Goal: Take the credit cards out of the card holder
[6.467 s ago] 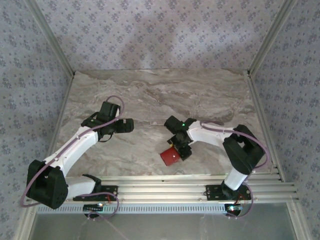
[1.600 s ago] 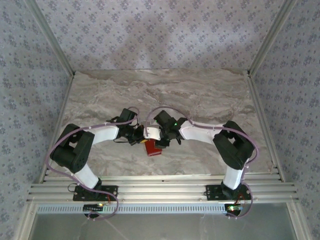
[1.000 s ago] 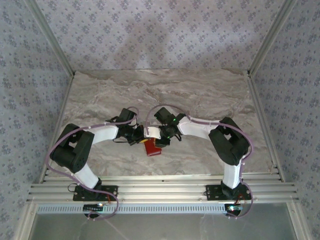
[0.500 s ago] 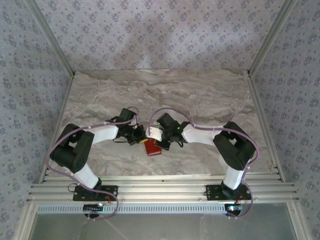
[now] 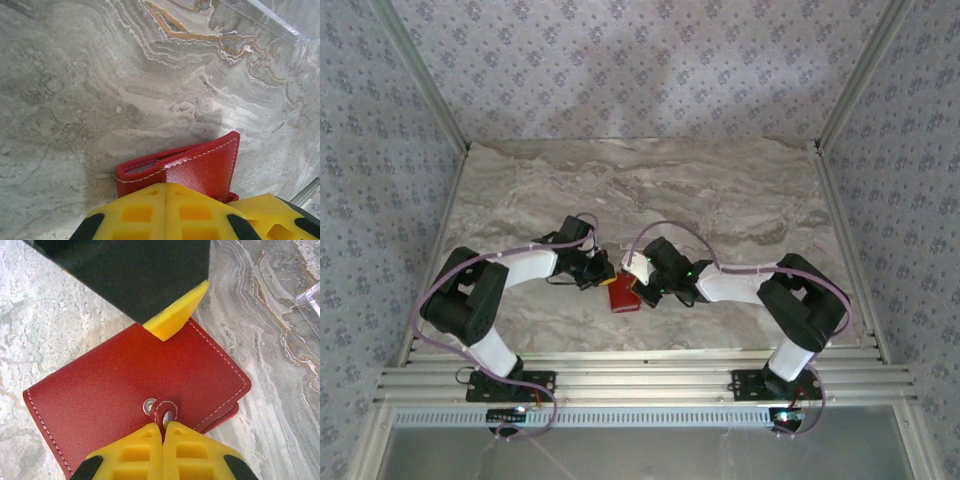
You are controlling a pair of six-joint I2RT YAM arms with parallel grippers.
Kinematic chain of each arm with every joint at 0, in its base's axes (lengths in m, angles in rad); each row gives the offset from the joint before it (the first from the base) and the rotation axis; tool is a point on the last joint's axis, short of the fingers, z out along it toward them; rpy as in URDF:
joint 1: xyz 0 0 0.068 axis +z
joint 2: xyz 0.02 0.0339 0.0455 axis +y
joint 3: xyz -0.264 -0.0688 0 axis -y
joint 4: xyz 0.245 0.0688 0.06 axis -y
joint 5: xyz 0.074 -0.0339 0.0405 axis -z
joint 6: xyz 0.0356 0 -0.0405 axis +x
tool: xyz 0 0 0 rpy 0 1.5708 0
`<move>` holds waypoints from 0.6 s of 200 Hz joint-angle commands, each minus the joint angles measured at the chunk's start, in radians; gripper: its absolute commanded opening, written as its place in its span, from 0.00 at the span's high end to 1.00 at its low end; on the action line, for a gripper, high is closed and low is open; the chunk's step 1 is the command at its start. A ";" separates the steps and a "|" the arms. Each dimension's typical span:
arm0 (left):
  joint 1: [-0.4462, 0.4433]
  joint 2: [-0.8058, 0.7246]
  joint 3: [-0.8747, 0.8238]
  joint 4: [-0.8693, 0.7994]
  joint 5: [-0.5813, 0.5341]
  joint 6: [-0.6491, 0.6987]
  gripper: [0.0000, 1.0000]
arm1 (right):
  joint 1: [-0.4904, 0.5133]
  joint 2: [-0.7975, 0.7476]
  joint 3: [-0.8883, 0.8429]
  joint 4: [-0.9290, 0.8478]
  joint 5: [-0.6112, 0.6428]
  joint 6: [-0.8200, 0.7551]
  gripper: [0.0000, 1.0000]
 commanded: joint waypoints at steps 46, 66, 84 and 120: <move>-0.006 -0.044 0.106 -0.159 -0.062 0.090 0.93 | 0.023 -0.080 0.062 -0.161 0.136 0.318 0.53; -0.007 -0.086 0.132 -0.206 -0.100 0.112 0.86 | 0.030 -0.060 0.130 -0.259 0.205 0.474 0.55; -0.003 -0.127 0.142 -0.251 -0.158 0.128 0.80 | 0.034 -0.009 0.230 -0.378 0.207 0.591 0.57; 0.038 -0.204 0.091 -0.218 -0.138 0.108 0.71 | 0.047 0.122 0.451 -0.626 0.167 0.701 0.51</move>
